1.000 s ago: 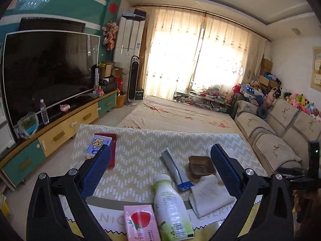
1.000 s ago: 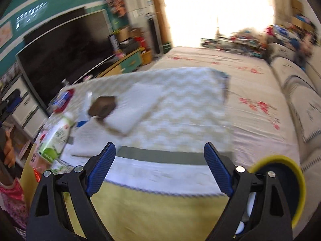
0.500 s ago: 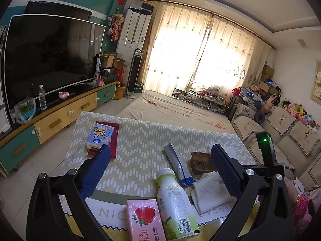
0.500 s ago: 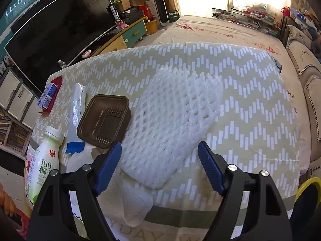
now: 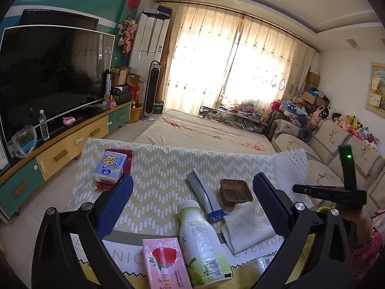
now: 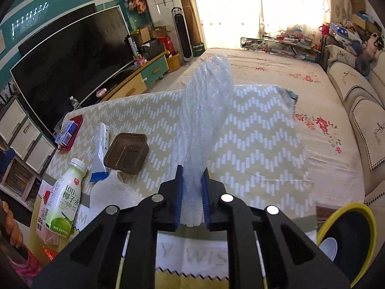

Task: Collect trash
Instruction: 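Carry the foam sleeve over the bin and open the right tool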

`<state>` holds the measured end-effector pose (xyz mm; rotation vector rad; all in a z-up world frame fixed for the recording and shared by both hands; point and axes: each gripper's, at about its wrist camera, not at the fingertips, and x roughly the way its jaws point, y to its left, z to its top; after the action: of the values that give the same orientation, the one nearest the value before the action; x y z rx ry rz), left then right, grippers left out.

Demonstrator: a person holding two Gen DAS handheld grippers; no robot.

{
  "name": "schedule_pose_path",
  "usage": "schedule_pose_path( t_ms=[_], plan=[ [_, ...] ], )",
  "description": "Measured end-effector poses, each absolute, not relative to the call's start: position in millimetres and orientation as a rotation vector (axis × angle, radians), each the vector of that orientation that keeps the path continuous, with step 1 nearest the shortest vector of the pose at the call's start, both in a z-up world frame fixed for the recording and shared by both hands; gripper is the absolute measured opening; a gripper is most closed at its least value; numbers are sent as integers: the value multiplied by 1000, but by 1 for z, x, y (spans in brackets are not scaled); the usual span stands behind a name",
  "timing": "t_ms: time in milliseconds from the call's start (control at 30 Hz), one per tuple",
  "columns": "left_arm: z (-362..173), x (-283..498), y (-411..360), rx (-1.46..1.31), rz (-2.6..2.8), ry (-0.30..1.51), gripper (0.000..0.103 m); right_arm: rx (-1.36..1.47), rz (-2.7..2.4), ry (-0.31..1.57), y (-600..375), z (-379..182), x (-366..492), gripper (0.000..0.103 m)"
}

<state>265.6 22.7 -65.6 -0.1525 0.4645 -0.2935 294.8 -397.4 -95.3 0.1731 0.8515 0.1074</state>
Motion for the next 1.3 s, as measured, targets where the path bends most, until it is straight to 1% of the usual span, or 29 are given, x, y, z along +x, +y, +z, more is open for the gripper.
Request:
schedule_pose_path(
  t_ms=[100, 200, 367, 533, 567, 600, 633, 667, 767, 1033, 1167, 1300],
  plan=[
    [-65, 263, 18, -139, -313, 456, 98, 210, 6, 808, -438, -89, 252, 13],
    [-64, 259, 10, -118, -338, 440, 98, 227, -151, 810, -485, -94, 212, 14],
    [-64, 250, -9, -67, -387, 412, 98, 305, -353, 892, -559, -128, 170, 14],
    [-65, 244, -30, -32, -430, 421, 98, 373, -419, 972, -601, -170, 159, 17],
    [-65, 244, -34, -23, -435, 423, 98, 379, -423, 984, -605, -176, 159, 20],
    [-64, 244, -38, -13, -438, 425, 98, 380, -431, 998, -609, -183, 159, 27],
    [-64, 243, -42, -3, -440, 429, 98, 381, -446, 1001, -614, -187, 157, 46],
    [-64, 244, -45, 3, -442, 434, 98, 372, -469, 995, -616, -189, 155, 59],
    [-64, 243, -50, 0, -451, 457, 98, 320, -512, 965, -615, -188, 150, 60],
    [-52, 222, -43, -4, -460, 483, 98, 359, -451, 893, -615, -173, 137, 61],
    [-54, 197, -44, 57, -522, 524, 98, 364, -421, 876, -611, -166, 132, 61],
    [-69, 168, -53, 161, -602, 584, 98, 365, -394, 869, -605, -164, 127, 62]
  ],
)
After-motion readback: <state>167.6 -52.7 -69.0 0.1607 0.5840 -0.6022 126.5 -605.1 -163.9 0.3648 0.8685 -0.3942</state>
